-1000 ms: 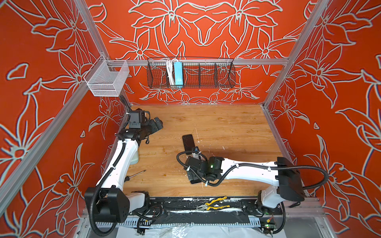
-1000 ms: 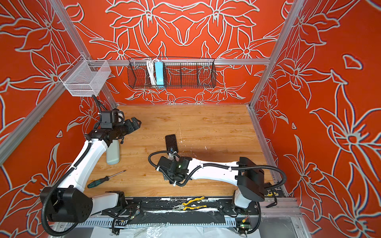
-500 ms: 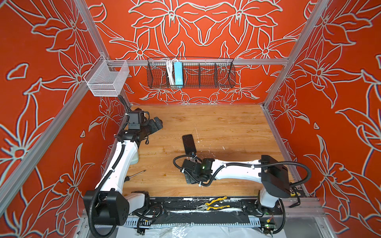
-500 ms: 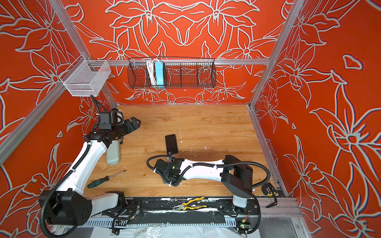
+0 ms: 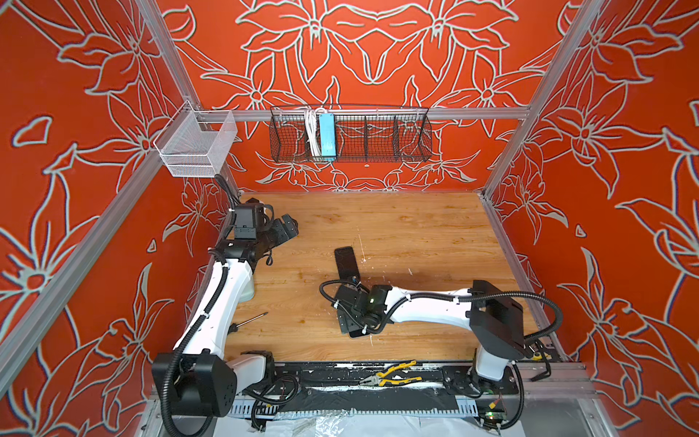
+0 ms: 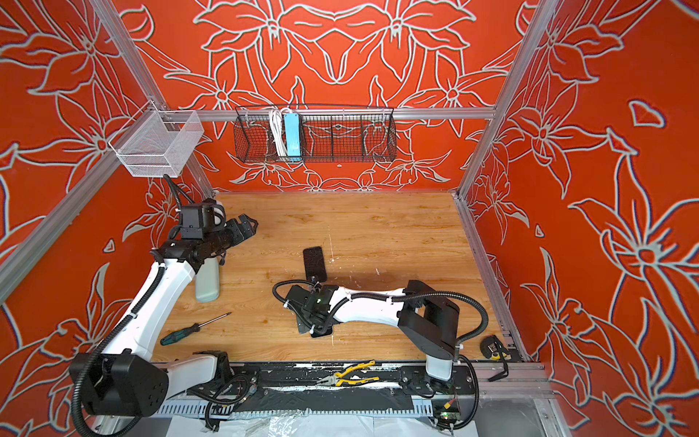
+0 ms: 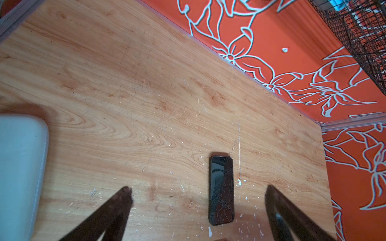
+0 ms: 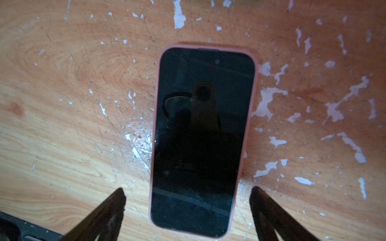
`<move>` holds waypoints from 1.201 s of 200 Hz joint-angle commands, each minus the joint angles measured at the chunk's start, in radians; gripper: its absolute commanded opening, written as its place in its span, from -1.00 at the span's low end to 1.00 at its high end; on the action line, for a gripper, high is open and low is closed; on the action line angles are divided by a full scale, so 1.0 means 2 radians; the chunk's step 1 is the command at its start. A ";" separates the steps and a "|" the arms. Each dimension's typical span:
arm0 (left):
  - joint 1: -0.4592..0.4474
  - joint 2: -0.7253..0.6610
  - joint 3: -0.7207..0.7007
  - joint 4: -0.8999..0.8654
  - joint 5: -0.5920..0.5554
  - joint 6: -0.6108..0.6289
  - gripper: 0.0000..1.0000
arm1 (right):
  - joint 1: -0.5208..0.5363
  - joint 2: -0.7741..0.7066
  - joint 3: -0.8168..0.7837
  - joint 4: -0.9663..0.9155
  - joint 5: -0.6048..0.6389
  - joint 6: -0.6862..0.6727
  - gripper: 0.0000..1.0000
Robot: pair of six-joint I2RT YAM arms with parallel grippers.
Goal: Take the phone out of the phone case
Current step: Pick up the phone from the center of the table.
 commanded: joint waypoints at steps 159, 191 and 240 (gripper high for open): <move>0.002 0.003 -0.007 0.006 0.004 -0.008 0.94 | -0.008 0.058 0.041 -0.036 -0.005 0.014 0.77; 0.002 0.004 -0.005 0.003 0.005 -0.008 0.94 | -0.008 0.061 0.039 -0.041 -0.005 0.021 0.75; 0.002 0.001 -0.006 0.004 0.001 -0.007 0.94 | -0.010 0.069 0.031 -0.037 -0.014 0.025 0.75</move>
